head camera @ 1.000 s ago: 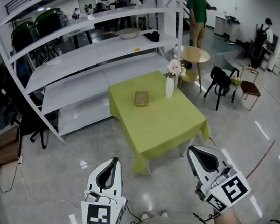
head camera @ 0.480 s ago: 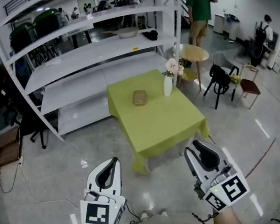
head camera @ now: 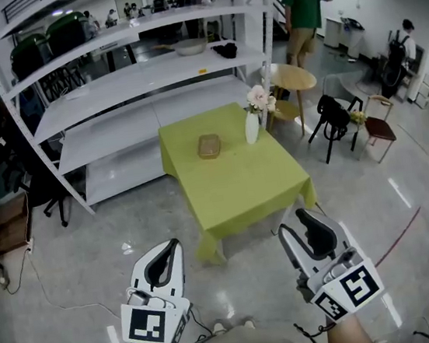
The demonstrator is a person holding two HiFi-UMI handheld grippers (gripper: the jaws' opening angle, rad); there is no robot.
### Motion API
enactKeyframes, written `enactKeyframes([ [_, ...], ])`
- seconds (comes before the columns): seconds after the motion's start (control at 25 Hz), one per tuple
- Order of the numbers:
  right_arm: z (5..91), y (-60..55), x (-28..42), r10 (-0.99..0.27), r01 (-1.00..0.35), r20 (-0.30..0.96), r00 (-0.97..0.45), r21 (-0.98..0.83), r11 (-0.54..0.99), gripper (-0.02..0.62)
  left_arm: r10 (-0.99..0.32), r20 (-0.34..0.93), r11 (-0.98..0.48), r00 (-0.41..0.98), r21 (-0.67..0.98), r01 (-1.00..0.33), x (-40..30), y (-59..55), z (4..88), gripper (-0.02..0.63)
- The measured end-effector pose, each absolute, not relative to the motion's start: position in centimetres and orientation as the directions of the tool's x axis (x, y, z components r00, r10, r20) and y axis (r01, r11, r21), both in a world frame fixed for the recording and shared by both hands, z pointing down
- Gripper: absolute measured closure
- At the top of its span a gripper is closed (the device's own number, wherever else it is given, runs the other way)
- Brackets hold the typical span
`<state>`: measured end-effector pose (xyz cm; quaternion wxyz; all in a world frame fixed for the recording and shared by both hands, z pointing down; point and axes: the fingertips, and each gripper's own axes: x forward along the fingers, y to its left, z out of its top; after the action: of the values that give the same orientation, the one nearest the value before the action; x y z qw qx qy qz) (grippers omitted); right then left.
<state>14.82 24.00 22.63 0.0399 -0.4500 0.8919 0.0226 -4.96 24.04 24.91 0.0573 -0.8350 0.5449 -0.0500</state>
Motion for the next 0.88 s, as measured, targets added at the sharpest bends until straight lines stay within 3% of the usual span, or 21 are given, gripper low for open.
enactKeyframes([
  [0.88,26.0,23.9,19.6,-0.769,-0.773,-0.082,-0.634,0.02,0.635,0.425,-0.947,-0.015,-0.313,0.32,-0.168,-0.935,-1.2,25.5,27.1,0.6],
])
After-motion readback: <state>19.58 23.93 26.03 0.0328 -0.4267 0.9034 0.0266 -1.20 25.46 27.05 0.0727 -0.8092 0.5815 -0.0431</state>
